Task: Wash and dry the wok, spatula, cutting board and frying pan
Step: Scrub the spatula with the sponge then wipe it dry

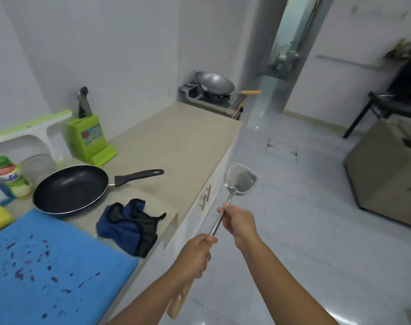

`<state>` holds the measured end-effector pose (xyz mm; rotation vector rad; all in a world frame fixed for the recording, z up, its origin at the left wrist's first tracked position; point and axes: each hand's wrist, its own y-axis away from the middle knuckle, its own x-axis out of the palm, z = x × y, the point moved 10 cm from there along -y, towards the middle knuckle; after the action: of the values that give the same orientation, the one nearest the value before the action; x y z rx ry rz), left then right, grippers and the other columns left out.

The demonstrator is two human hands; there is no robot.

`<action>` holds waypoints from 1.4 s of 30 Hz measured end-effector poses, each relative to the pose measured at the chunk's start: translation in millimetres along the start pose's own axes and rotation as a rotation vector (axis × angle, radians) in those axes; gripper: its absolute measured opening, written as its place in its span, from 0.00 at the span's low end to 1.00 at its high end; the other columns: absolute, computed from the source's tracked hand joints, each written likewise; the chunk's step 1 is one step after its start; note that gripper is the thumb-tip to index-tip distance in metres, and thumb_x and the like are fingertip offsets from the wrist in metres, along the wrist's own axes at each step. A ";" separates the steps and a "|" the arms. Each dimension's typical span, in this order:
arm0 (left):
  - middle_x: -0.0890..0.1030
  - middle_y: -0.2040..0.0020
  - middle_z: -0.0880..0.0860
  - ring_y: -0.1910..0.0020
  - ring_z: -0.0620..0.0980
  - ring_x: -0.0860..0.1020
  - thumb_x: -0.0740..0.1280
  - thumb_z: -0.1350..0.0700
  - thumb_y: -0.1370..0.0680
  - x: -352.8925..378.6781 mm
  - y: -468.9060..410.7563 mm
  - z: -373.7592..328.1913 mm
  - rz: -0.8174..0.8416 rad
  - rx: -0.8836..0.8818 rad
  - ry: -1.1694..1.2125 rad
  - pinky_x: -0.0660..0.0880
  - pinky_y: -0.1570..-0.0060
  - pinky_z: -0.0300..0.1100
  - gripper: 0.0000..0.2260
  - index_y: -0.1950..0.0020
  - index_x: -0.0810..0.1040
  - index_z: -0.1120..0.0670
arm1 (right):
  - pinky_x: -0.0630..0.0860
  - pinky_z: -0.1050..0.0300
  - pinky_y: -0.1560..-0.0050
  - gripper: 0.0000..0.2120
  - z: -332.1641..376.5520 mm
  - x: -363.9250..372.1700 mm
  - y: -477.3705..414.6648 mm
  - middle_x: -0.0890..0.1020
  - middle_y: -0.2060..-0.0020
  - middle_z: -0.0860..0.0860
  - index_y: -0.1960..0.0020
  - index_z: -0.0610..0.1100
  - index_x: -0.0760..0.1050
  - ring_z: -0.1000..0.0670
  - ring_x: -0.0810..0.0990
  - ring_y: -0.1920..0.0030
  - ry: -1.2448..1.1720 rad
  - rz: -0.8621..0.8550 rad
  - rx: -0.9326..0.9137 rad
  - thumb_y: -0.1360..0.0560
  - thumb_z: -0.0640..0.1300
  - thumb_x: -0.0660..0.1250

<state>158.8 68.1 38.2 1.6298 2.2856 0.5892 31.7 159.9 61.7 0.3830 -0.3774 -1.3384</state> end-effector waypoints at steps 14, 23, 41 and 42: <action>0.71 0.67 0.52 0.76 0.45 0.65 0.57 0.52 0.18 116.0 -210.3 -116.1 -0.022 0.042 -0.017 0.60 0.76 0.36 0.10 0.45 0.78 0.50 | 0.78 0.61 0.59 0.06 127.0 -75.0 -229.9 0.85 0.56 0.44 0.50 0.38 0.79 0.52 0.81 0.62 -0.010 0.021 -0.029 0.21 0.40 0.65; 0.73 0.68 0.51 0.76 0.45 0.66 0.57 0.52 0.17 98.9 -392.7 -217.4 -0.033 0.063 -0.046 0.61 0.77 0.35 0.11 0.43 0.77 0.51 | 0.80 0.57 0.55 0.07 226.8 -33.2 -400.7 0.84 0.54 0.40 0.55 0.37 0.81 0.47 0.82 0.56 0.013 0.033 -0.086 0.23 0.35 0.65; 0.76 0.67 0.52 0.78 0.46 0.69 0.56 0.54 0.17 125.0 -744.6 -406.5 -0.180 0.134 -0.082 0.63 0.78 0.36 0.12 0.44 0.78 0.54 | 0.80 0.61 0.63 0.05 425.3 13.2 -755.3 0.83 0.59 0.42 0.53 0.36 0.81 0.49 0.81 0.63 0.054 0.133 -0.132 0.25 0.32 0.67; 0.77 0.66 0.52 0.77 0.45 0.70 0.57 0.53 0.16 130.2 -760.8 -419.9 -0.196 0.148 -0.070 0.65 0.78 0.36 0.11 0.44 0.78 0.54 | 0.81 0.61 0.62 0.04 441.7 15.0 -775.9 0.83 0.60 0.43 0.54 0.37 0.81 0.49 0.81 0.64 0.086 0.145 -0.146 0.24 0.33 0.67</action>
<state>-704.5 -95.1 48.4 1.4389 2.4492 0.3199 -842.0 -23.3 82.0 0.2850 -0.2292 -1.1958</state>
